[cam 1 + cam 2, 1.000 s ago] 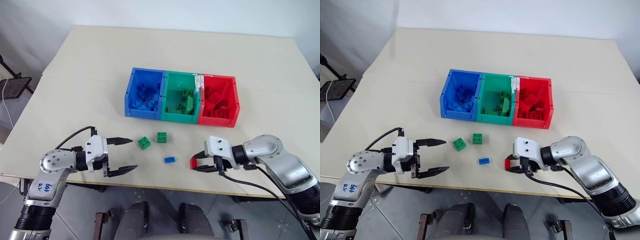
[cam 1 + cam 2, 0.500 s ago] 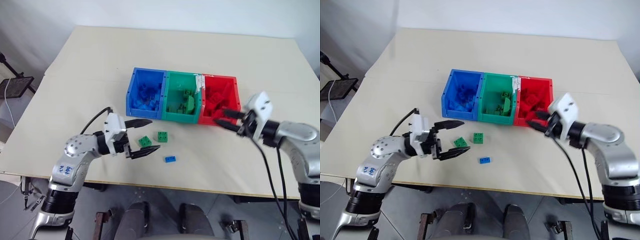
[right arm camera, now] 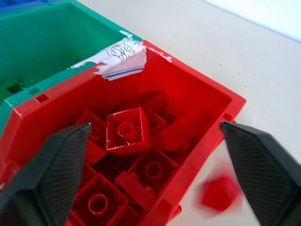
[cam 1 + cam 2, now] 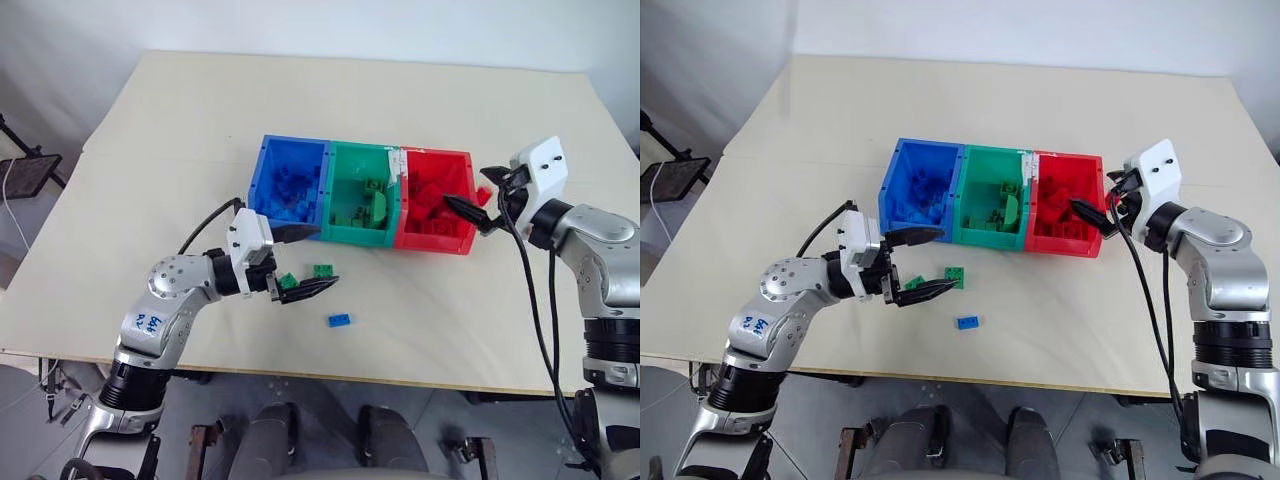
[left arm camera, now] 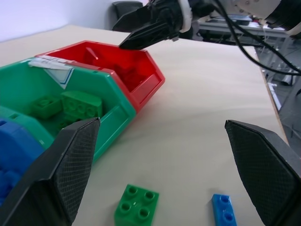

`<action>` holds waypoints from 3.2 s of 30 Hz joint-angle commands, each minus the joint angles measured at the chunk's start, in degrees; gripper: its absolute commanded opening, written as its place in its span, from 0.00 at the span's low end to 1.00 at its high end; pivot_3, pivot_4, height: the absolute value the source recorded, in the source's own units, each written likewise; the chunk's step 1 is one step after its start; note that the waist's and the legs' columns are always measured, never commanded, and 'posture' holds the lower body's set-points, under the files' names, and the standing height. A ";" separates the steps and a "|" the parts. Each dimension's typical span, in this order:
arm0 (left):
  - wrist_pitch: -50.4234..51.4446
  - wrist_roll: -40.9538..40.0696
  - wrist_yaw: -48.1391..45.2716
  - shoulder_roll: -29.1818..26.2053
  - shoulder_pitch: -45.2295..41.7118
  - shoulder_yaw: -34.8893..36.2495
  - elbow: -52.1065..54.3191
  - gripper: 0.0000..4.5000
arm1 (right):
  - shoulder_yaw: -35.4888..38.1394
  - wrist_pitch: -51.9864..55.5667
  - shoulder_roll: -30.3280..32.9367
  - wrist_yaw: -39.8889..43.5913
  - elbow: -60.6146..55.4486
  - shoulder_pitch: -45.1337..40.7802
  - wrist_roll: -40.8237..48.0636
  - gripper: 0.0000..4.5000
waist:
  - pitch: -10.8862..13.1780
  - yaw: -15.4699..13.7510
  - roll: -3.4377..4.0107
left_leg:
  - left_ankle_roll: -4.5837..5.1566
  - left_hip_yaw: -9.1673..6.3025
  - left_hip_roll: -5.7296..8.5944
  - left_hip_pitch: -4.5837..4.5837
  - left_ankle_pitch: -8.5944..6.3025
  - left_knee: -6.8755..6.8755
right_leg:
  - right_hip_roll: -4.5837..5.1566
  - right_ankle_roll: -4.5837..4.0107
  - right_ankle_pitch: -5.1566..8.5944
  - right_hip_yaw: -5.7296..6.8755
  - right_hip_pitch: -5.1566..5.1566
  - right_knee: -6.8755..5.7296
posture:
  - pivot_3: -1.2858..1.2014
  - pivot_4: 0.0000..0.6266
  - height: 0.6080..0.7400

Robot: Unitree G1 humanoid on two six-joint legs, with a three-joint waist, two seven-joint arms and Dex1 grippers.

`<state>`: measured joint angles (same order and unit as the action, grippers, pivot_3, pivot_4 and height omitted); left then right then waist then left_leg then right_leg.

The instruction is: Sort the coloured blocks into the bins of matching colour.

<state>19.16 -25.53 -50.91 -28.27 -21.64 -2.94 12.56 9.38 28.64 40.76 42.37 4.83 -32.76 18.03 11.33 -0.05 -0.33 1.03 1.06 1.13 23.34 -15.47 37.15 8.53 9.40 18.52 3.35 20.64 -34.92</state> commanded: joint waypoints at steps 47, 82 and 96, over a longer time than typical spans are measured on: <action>-7.34 -0.14 -8.33 -3.33 2.75 1.10 -0.87 1.00 | -8.52 -29.75 7.17 26.26 57.73 -14.30 -15.27 0.36 | 0.07 0.43 0.12 | 0.07 0.40 -0.07 -0.16 0.06 0.19 | 0.02 0.00 -0.02 -0.27 -0.07 0.07 | 0.52 0.24 1.00; -5.24 -3.09 0.05 -3.16 9.00 11.16 2.46 1.00 | -5.38 -9.48 -1.78 14.22 24.72 -19.74 -4.04 0.72 | 0.12 0.28 0.21 | 0.02 0.73 -0.15 0.75 0.01 0.07 | 0.04 0.00 -0.15 0.18 1.04 -0.20 | 0.52 0.24 1.00; -9.95 -0.48 -5.39 -8.70 11.59 13.10 -4.57 1.00 | 6.50 -19.09 5.22 37.51 -1.97 14.24 11.86 0.99 | 0.11 -0.57 0.18 | 0.05 0.87 -0.20 0.70 0.02 0.19 | 0.03 0.01 -0.16 0.28 0.88 -0.19 | 0.52 0.24 1.00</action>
<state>11.44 -26.54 -55.06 -36.23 -10.35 9.06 8.31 13.77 9.67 44.26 77.36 7.43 -21.09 27.22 11.44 -0.62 -0.15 1.07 1.94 0.93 24.03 -15.45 37.36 8.56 9.41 18.36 3.64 21.51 -35.14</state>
